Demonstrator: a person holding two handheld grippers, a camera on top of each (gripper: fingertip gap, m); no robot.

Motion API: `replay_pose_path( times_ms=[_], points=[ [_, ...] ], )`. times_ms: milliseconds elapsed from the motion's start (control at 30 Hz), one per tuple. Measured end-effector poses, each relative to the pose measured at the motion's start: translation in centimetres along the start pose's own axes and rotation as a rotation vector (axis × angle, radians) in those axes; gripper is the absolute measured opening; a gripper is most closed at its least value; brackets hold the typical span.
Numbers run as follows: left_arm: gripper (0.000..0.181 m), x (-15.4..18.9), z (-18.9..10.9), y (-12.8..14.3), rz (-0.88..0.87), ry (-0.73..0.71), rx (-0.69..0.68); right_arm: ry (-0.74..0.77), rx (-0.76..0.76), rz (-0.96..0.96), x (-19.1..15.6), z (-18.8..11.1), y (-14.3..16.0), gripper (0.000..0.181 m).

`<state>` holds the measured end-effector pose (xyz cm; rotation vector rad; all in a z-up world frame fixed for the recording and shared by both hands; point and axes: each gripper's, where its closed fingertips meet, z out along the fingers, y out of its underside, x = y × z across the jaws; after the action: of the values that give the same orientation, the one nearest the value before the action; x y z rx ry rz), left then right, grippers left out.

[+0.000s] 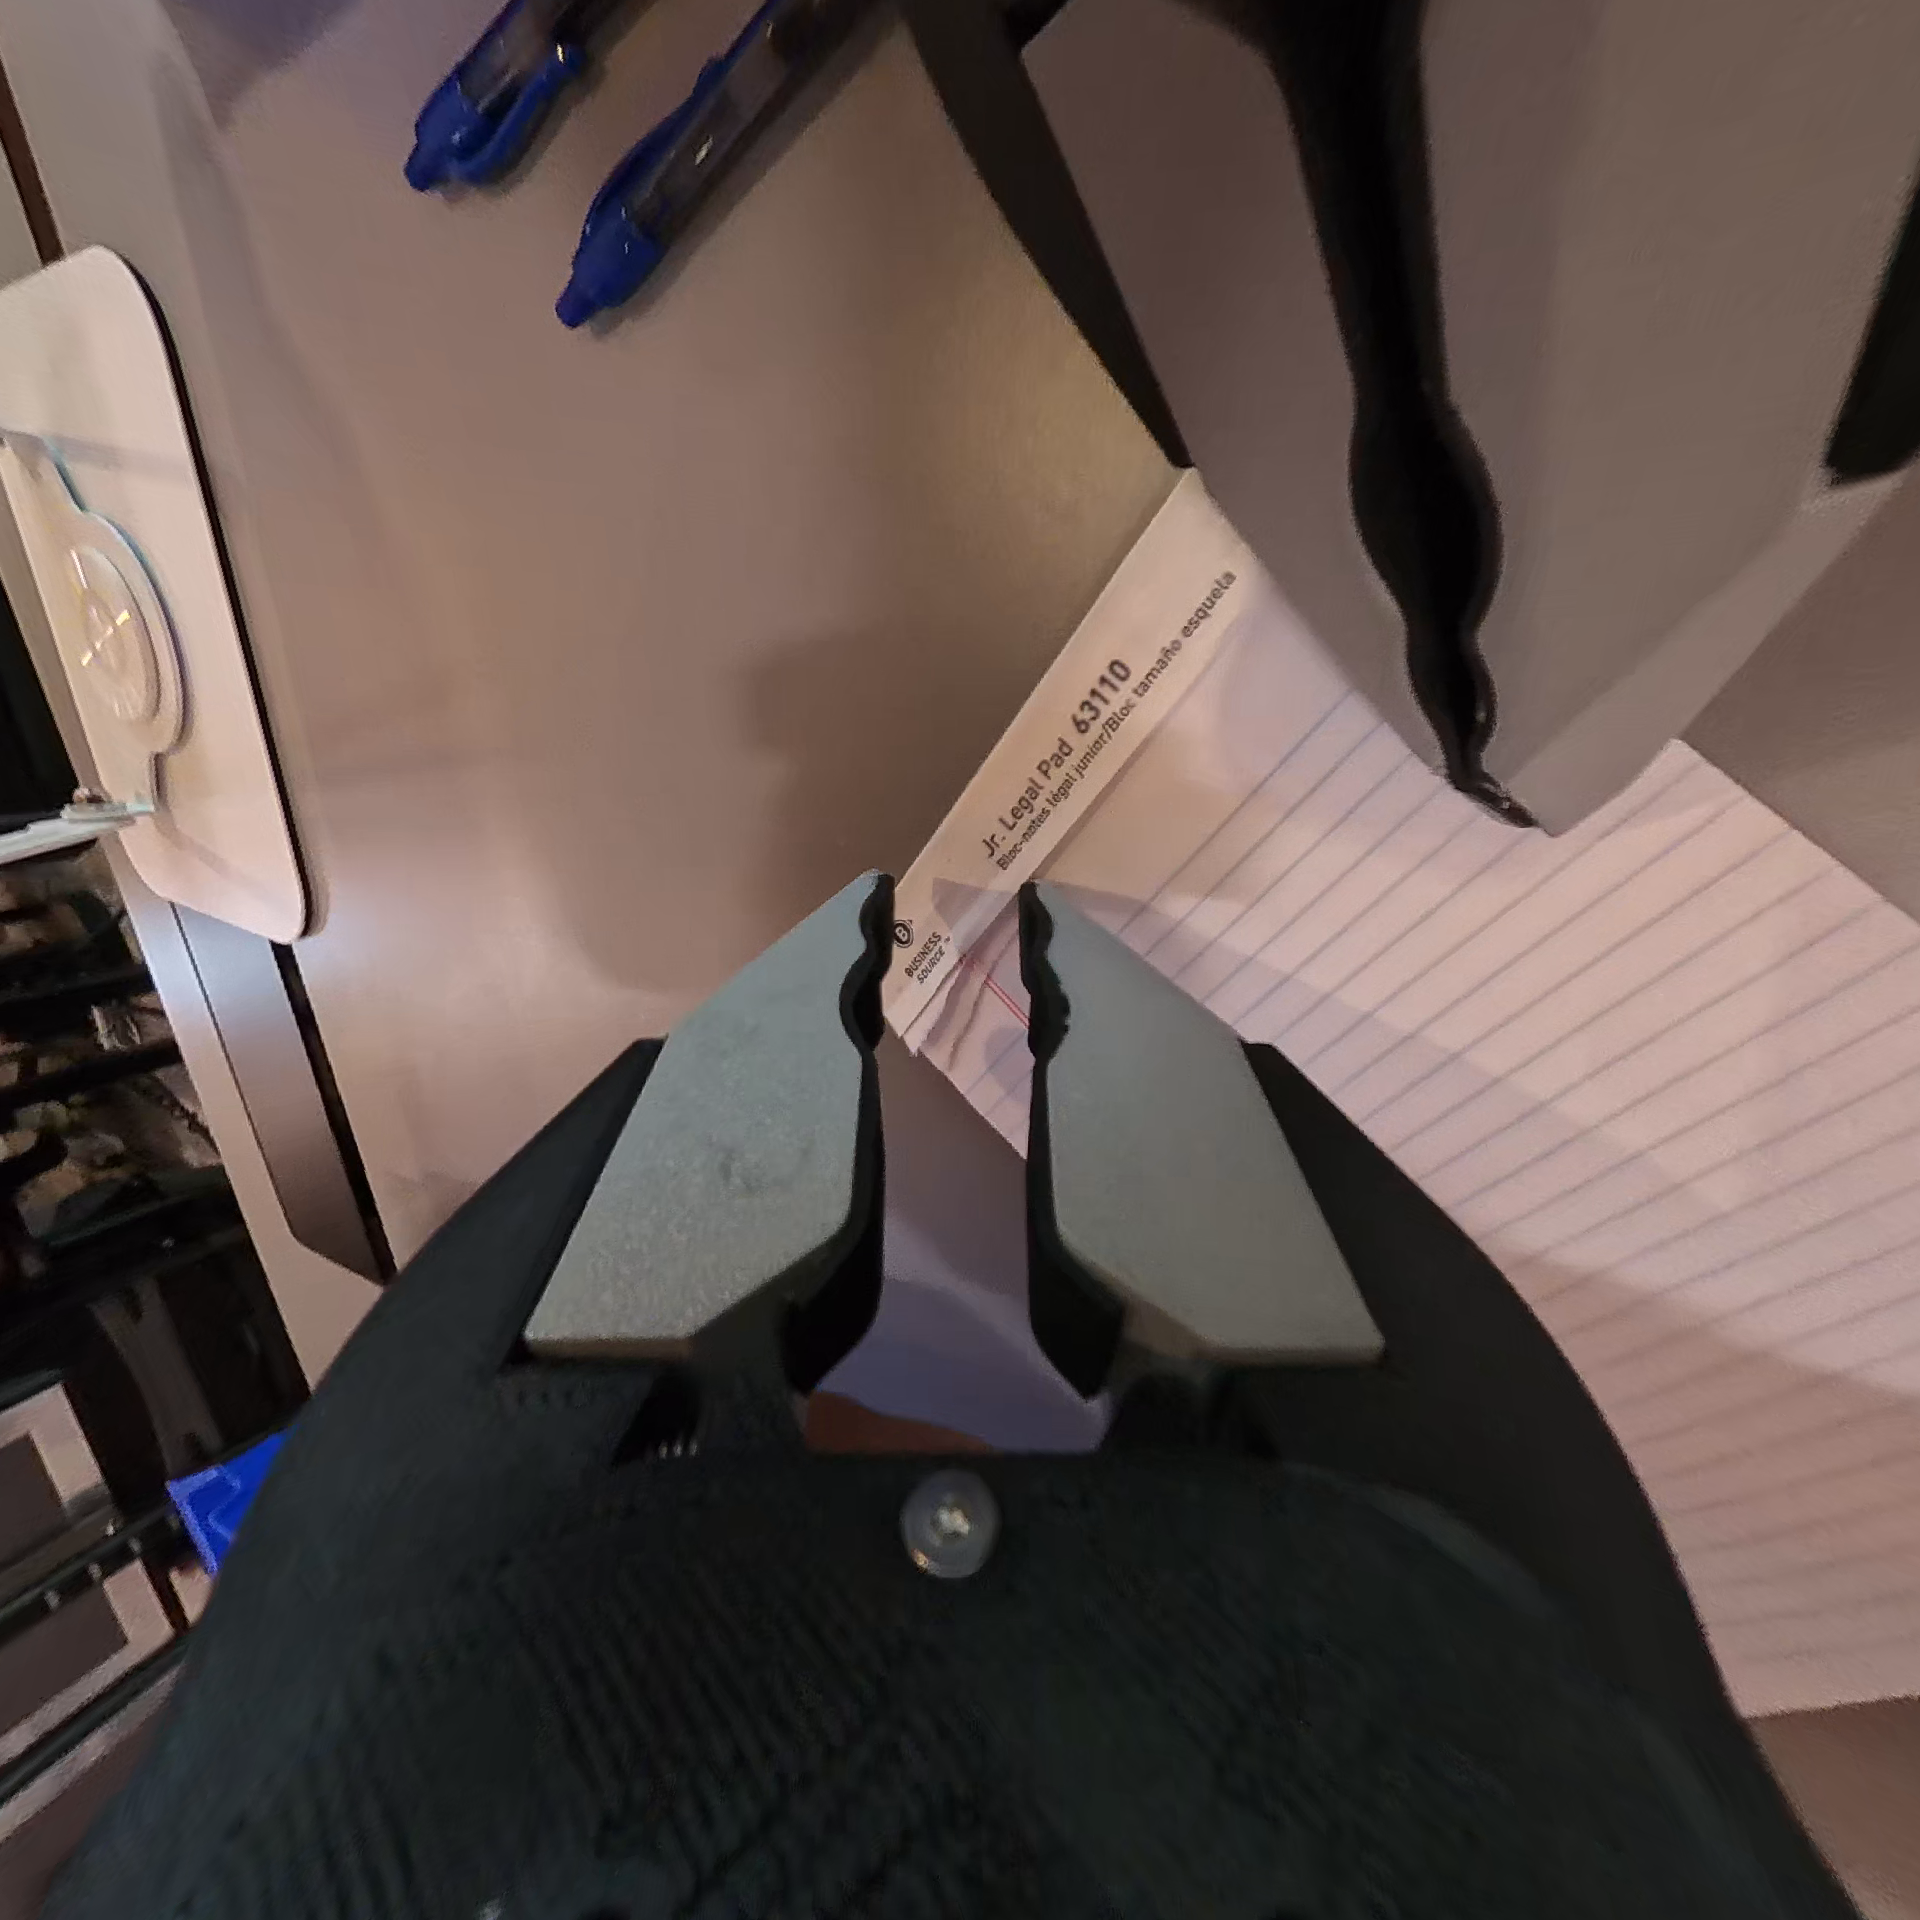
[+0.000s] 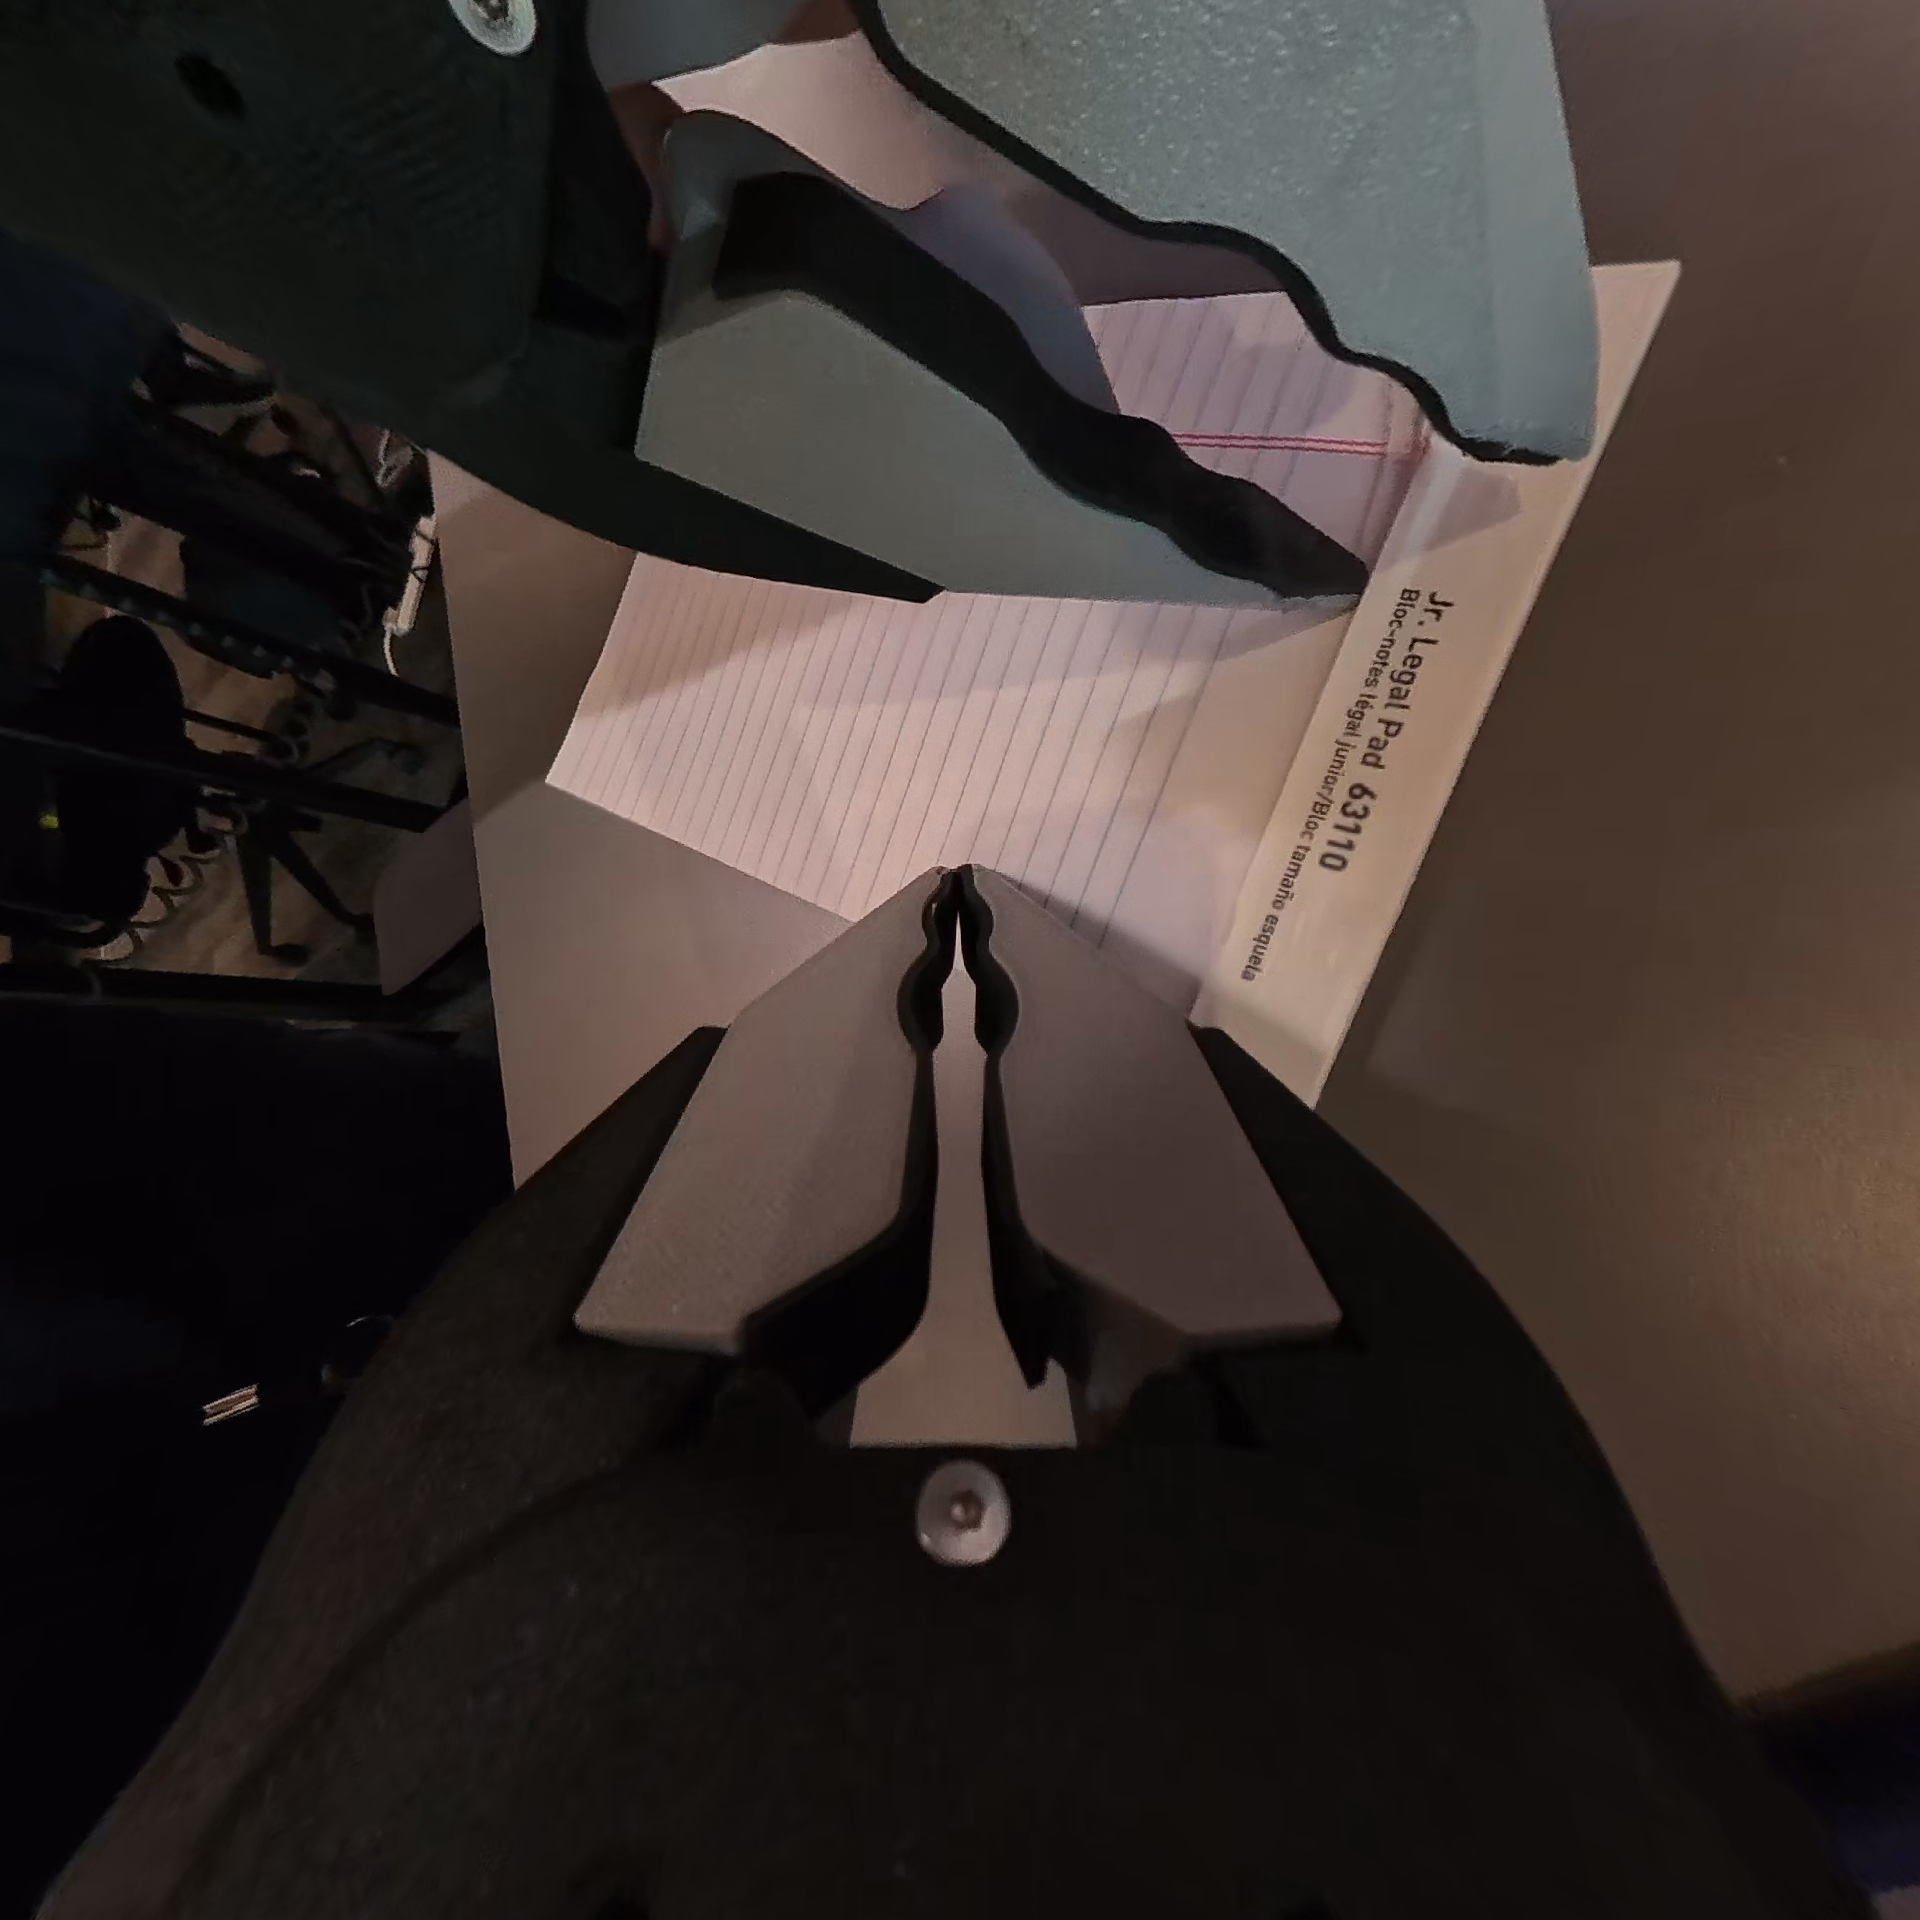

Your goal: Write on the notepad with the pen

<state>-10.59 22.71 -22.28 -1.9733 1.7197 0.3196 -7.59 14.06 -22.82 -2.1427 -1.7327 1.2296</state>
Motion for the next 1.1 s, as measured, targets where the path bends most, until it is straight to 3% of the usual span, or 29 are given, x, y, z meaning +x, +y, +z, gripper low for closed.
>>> replay_pose_path(
  times_ms=[167, 367, 533, 700, 867, 1000, 1033, 1067, 1100],
  points=[
    [0.000, 1.7, 0.2, -1.2, 0.108, 0.088, 0.087, 0.005, -0.026, -0.013, 0.0, -0.1, 0.2, 0.000],
    [0.000, 1.4, 0.5, -2.0, 0.050, 0.125, 0.155, 0.017, -0.011, -0.022, 0.2, -0.3, 0.3, 0.000],
    [0.000, 0.8, 0.3, -1.7, 0.056, 0.015, 0.155, 0.078, -0.010, -0.059, 0.5, -0.9, 0.7, 0.000],
    [0.000, -0.9, -1.7, -1.4, -0.074, -0.056, 0.247, 0.147, 0.067, -0.106, 0.8, -2.0, 0.6, 0.000],
    [0.000, -1.8, -0.6, 1.1, -0.082, -0.122, 0.078, 0.116, 0.170, 0.005, 1.3, -3.6, 0.0, 0.000],
    [0.000, -1.0, 0.1, 1.8, -0.152, -0.019, 0.019, 0.301, 0.287, 0.083, 4.4, -5.4, -1.4, 0.000],
    [0.005, -0.7, 0.1, 2.0, -0.160, 0.003, 0.005, 0.346, 0.303, 0.114, 5.3, -5.9, -1.6, 0.005],
    [0.010, -0.4, 0.0, 2.2, -0.174, 0.019, -0.009, 0.383, 0.296, 0.142, 6.0, -6.2, -1.6, 0.032],
    [0.012, 0.0, -0.3, 2.3, -0.189, 0.042, -0.017, 0.396, 0.282, 0.160, 6.4, -6.3, -1.5, 0.044]
  ],
)
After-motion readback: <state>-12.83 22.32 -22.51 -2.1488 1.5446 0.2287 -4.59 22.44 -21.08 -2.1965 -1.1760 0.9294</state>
